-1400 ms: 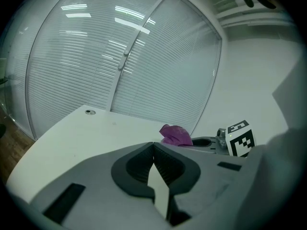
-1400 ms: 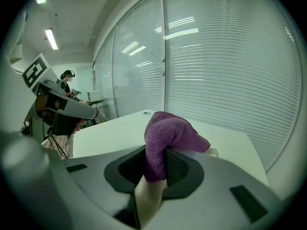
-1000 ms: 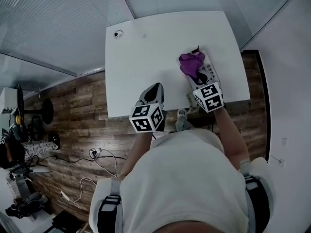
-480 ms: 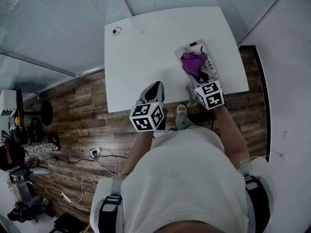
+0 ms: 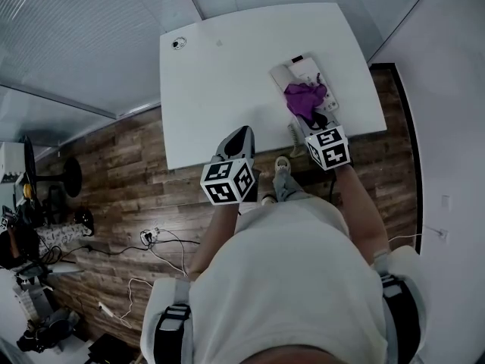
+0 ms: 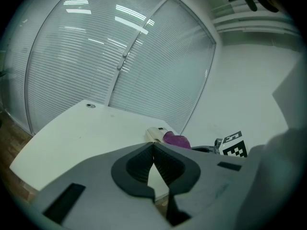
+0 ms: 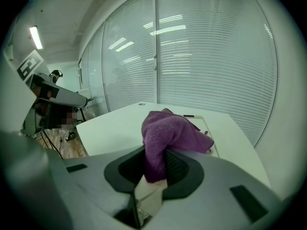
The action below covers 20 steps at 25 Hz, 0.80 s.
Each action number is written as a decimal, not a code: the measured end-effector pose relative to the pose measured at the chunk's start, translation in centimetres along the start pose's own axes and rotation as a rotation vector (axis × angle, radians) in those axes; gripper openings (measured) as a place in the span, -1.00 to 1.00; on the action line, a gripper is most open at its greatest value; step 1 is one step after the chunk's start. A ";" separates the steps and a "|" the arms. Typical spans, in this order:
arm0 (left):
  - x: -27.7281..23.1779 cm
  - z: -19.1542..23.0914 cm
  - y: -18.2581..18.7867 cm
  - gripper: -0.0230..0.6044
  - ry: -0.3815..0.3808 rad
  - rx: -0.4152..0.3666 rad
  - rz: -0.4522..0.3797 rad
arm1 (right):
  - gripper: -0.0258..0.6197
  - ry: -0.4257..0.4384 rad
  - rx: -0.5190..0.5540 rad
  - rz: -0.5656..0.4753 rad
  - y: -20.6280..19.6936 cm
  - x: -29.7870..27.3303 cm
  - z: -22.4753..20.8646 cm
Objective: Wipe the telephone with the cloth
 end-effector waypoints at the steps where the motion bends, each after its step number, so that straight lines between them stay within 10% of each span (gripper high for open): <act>1: 0.2 0.0 -0.1 -0.86 -0.001 0.002 0.000 | -0.64 -0.002 -0.005 0.004 -0.3 0.1 0.1; 20: 2.7 -0.2 -3.0 -0.86 -0.004 0.026 0.019 | -0.64 -0.035 -0.044 0.070 -4.8 1.9 1.5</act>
Point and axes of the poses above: the fingertips, and each gripper's own axes: x backward along the fingers, z to its left, y out of its top, the point moved 8 cm from there along x, backward along the fingers, and after that the axes turned 6 degrees about y, right-handed, at the moved point
